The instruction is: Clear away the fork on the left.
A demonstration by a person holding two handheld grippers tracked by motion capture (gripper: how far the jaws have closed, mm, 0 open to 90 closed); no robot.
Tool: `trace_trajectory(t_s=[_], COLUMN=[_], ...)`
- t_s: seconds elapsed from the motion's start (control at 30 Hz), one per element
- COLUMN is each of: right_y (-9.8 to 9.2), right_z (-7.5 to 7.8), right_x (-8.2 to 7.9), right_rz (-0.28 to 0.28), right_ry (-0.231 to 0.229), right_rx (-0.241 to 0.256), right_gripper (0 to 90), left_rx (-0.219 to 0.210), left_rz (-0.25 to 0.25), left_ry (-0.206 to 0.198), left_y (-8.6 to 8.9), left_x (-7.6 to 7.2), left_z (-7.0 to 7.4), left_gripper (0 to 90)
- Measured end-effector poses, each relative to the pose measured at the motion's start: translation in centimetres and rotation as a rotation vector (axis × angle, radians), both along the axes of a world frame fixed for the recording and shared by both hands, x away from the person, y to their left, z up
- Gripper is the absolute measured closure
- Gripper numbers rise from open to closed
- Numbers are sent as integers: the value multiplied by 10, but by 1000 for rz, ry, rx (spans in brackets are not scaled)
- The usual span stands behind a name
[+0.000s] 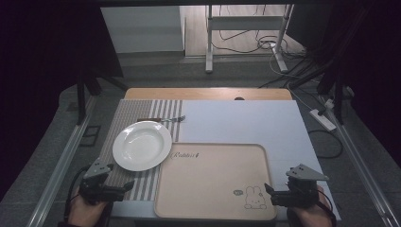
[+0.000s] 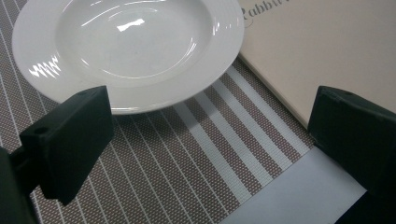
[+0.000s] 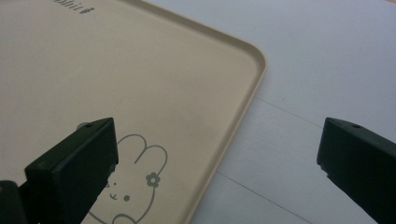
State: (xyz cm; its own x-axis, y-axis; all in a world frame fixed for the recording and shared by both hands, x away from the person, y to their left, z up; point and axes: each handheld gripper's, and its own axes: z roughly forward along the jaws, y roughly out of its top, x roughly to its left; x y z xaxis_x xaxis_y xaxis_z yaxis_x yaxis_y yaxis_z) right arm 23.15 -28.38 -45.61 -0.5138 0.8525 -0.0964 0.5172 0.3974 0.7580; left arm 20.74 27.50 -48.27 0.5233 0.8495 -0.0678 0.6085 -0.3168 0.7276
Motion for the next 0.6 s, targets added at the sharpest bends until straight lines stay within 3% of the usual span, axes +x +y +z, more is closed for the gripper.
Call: trace_trajectory(t_s=[0.6], right_y=[3], right_z=[-1], right_x=[-1], right_rz=[50], right_ry=[8], right_rx=[-19], right_gripper=[0], left_rx=[-39], left_rz=[5], left_ry=[15], left_y=[4], left_x=[2], left_z=[0], left_gripper=[19])
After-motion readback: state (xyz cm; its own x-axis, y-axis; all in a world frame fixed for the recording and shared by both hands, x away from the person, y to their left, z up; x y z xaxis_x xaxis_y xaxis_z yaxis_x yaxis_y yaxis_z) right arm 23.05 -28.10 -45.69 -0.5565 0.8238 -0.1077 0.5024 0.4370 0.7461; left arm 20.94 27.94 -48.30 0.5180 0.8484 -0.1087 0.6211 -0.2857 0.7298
